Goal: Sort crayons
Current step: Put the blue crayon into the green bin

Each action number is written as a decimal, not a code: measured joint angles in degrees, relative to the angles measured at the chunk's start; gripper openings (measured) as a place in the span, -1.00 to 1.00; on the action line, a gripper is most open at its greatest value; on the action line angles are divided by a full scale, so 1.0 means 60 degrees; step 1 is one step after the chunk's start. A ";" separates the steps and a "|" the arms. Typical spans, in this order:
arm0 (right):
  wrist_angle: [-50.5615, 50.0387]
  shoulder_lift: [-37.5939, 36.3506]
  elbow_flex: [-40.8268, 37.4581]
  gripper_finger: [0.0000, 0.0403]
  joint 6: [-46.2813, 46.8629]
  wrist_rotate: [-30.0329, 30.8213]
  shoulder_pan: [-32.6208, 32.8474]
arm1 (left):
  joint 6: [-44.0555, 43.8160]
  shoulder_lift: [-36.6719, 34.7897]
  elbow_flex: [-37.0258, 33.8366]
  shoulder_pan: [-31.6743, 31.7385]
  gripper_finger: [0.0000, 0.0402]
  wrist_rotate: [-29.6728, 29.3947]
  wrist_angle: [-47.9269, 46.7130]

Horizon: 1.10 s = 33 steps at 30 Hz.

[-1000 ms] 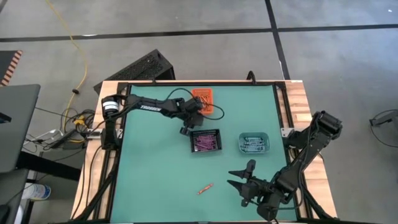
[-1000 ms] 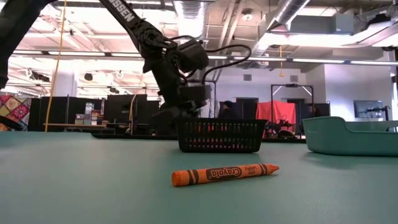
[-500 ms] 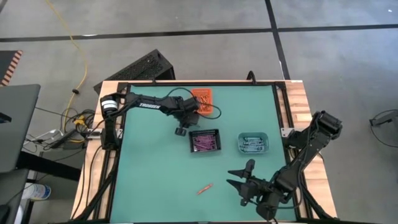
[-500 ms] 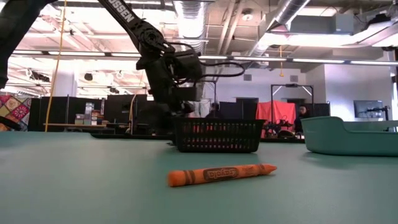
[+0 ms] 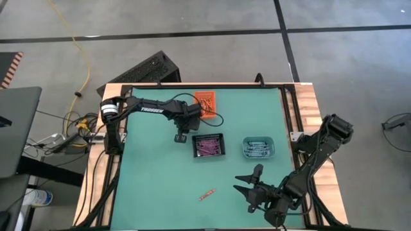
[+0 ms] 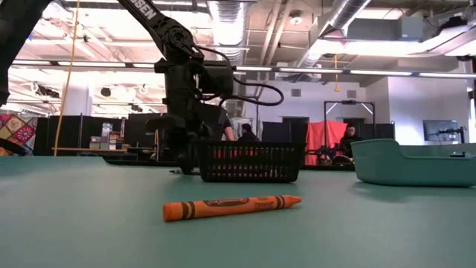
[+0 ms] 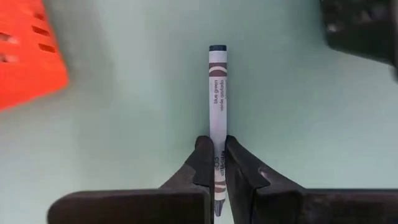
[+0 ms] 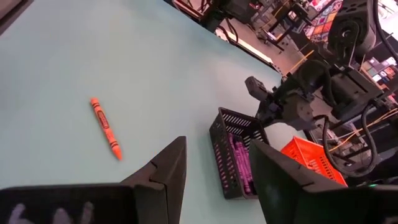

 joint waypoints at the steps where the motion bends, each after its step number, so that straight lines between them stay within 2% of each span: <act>1: 0.0014 0.0000 0.0000 -0.13 0.0000 0.0000 0.0000 | -0.0010 -0.0059 -0.0012 -0.0030 -0.98 0.0009 -0.0018; 13: 0.0125 -0.0004 0.0000 -0.13 0.0082 -0.0004 -0.0058 | -0.0485 -0.2172 -0.0019 -0.0081 -0.99 -0.0022 0.0250; 18: 0.0152 -0.0007 0.0000 -0.13 0.0299 0.0438 -0.0101 | -0.1570 -0.3320 -0.0009 -0.0129 -1.00 0.0408 0.0937; 23: 0.0137 -0.0007 0.0000 -0.13 0.0331 0.0825 -0.0184 | -0.3208 -0.3870 -0.0531 -0.0570 -1.00 0.1417 0.3266; 26: 0.0167 -0.0007 0.0000 -0.13 0.0322 0.0875 -0.0258 | -0.4249 -0.3777 -0.1185 -0.1046 -1.00 0.1547 0.5318; 30: 0.0176 -0.0007 0.0000 -0.13 0.0289 0.0894 -0.0313 | -0.5669 -0.3058 -0.2072 -0.1820 -1.00 0.1297 0.8908; 33: 0.0188 -0.0007 0.0007 -0.13 0.0253 0.1099 -0.0313 | -0.6176 -0.2051 -0.2256 -0.2471 -1.00 0.1103 1.1623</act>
